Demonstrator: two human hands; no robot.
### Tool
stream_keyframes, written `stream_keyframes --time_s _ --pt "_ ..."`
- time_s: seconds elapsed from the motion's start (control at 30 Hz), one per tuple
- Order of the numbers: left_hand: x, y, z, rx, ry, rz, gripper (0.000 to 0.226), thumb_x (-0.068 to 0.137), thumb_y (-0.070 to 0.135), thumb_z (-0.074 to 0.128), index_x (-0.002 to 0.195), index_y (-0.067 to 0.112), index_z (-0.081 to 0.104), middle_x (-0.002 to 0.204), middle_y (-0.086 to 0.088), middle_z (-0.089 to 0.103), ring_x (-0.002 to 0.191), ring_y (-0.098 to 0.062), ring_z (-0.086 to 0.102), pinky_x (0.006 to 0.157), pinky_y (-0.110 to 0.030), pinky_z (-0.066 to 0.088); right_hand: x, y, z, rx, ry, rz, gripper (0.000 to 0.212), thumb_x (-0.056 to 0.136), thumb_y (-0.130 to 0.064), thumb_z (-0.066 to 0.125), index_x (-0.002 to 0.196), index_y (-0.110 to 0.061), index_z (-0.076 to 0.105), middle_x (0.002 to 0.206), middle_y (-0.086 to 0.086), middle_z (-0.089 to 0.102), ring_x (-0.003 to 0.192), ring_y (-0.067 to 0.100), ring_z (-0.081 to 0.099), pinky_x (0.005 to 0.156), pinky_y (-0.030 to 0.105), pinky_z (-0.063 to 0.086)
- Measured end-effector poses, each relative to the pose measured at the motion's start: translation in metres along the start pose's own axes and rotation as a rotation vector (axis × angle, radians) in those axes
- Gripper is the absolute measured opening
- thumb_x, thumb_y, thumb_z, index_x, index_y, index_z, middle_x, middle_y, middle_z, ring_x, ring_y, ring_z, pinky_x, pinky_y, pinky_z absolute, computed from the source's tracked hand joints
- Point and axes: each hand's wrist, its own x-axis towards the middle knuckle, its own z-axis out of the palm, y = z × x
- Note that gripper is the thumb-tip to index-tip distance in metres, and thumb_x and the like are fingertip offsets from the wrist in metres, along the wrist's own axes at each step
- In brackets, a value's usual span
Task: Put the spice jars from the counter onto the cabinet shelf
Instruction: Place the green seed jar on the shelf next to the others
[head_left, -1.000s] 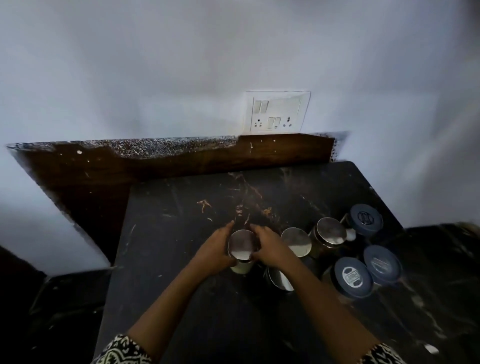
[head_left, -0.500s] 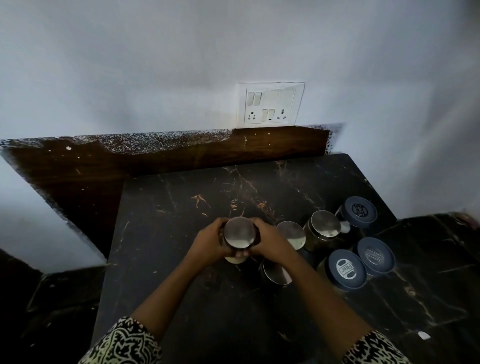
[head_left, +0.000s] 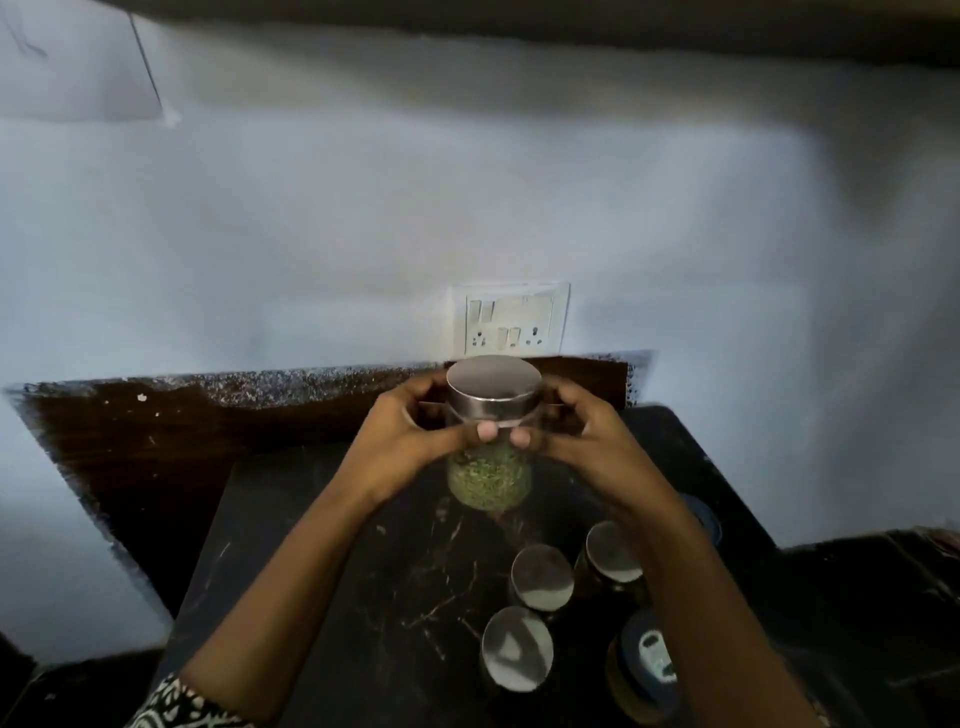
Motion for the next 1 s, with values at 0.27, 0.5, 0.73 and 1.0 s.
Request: stream_keyframes --time_s 0.27,0.5,0.73,1.0 --pt "0.036 0.093 0.047 -0.175 0.132 0.137 0.053 0.060 0.032 0.083 0.109 0.017 0.066 0.102 0.000 0.072 0.083 -0.011 0.071 0.061 -0.022 0.054 0.006 -0.064 -0.064 0.082 -0.099 -0.151 0.089 0.065 -0.007 0.078 0.133 -0.048 0.037 0.127 -0.003 0.060 0.113 0.015 0.062 0.082 0.028 0.056" --pt "0.035 0.116 0.099 0.061 0.169 0.186 0.074 0.067 0.059 0.072 0.131 0.040 0.041 0.116 0.023 0.055 0.102 0.006 0.057 0.066 -0.009 0.049 0.002 -0.076 -0.094 -0.036 0.147 -0.285 0.086 0.063 -0.022 0.085 0.127 -0.054 0.037 0.123 -0.014 0.057 0.107 0.007 0.060 0.083 0.027 0.056" --pt "0.049 0.124 0.114 -0.140 0.149 0.130 0.076 0.060 0.045 0.084 0.127 0.028 0.053 0.114 -0.001 0.066 0.098 -0.017 0.068 0.076 -0.032 0.058 -0.008 -0.085 -0.122 -0.065 0.096 -0.293 0.076 0.060 -0.037 0.079 0.126 -0.045 0.043 0.121 -0.017 0.056 0.106 0.005 0.059 0.082 0.024 0.056" --pt "0.054 0.135 0.131 -0.255 0.112 0.095 0.070 0.065 0.039 0.079 0.128 0.028 0.053 0.118 -0.001 0.064 0.103 -0.015 0.066 0.084 -0.034 0.053 -0.009 -0.091 -0.143 0.104 0.038 -0.255 0.071 0.055 -0.032 0.078 0.121 -0.039 0.051 0.112 -0.007 0.064 0.098 0.010 0.065 0.080 0.028 0.057"
